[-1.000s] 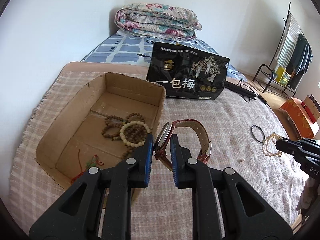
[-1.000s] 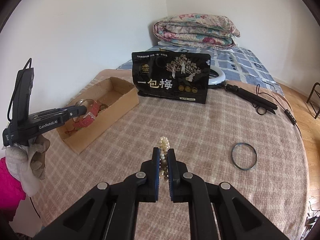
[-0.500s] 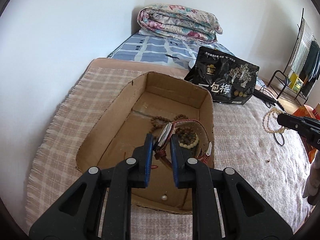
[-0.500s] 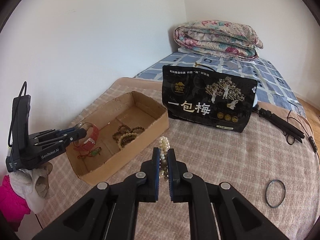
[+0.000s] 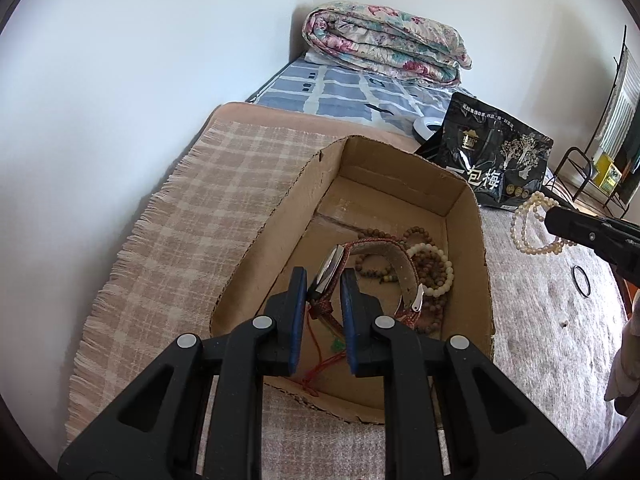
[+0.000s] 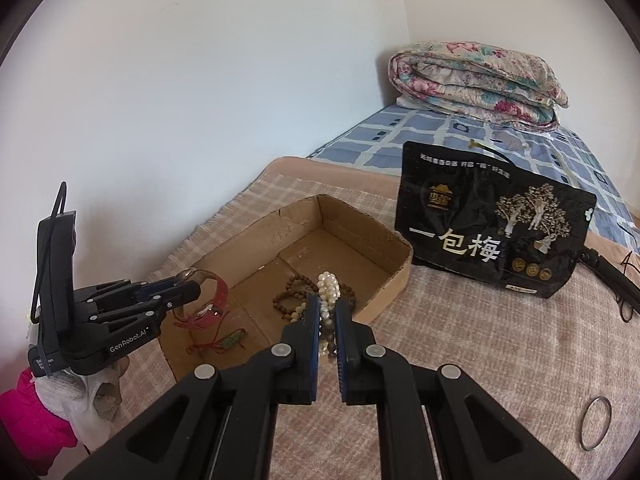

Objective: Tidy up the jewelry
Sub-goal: 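Open both tools to drop the watch and pearl necklace into the box, then move both open tools from the box toward the loose pearl and dark bangle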

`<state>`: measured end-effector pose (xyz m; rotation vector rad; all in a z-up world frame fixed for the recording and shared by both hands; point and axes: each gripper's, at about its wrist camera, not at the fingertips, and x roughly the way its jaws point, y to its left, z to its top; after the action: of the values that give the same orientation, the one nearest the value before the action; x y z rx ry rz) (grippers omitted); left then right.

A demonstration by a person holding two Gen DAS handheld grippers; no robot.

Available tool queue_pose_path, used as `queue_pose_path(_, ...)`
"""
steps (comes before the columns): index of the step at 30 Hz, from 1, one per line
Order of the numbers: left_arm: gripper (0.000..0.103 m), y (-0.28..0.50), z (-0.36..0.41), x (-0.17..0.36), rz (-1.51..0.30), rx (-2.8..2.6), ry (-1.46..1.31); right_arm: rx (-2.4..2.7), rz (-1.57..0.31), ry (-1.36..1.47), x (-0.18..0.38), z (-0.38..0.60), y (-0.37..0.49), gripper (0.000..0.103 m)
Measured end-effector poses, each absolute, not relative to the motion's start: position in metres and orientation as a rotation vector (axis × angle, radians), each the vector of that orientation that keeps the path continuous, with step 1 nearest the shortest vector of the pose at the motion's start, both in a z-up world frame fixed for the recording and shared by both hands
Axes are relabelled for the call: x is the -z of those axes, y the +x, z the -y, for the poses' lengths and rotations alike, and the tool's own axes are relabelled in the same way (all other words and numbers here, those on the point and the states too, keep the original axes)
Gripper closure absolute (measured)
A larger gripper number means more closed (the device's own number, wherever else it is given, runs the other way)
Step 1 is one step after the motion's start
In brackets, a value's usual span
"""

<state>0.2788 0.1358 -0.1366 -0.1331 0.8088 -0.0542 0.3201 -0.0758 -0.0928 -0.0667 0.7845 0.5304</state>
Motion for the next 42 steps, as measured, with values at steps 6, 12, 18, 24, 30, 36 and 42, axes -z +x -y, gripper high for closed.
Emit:
queue_pose_path(6,0.088,0.278,-0.144,0.141,-0.816,0.042,-0.139,-0.566,-0.795,-0.084,0.100,0.052,0.324,0.098)
queue_pose_path(12,0.087,0.278,-0.147,0.142,-0.823,0.048,-0.134,-0.600,-0.811,-0.096,0.109,0.036,0.329,0.097)
queue_pose_path(18,0.070,0.277,-0.147,0.141,-0.823,0.060,-0.151,-0.576,-0.788,-0.083,0.106,0.037,0.330,0.052)
queue_pose_path(24,0.057,0.272,-0.142,0.132,-0.790,0.058,-0.134,-0.545,-0.776,-0.064,0.101,0.047,0.329,0.038)
queue_pose_path(30,0.057,0.264,-0.135,0.122,-0.773,0.060,-0.123,-0.521,-0.766,-0.063,0.094,0.055,0.323,0.033)
queue_pose_path(36,0.057,0.252,-0.126,0.107,-0.743,0.053,-0.093,-0.506,-0.743,-0.060,0.082,0.062,0.312,0.028)
queue_pose_path(42,0.057,0.240,-0.116,0.090,-0.716,0.055,-0.079,-0.481,-0.705,-0.052,0.067,0.077,0.298,0.017)
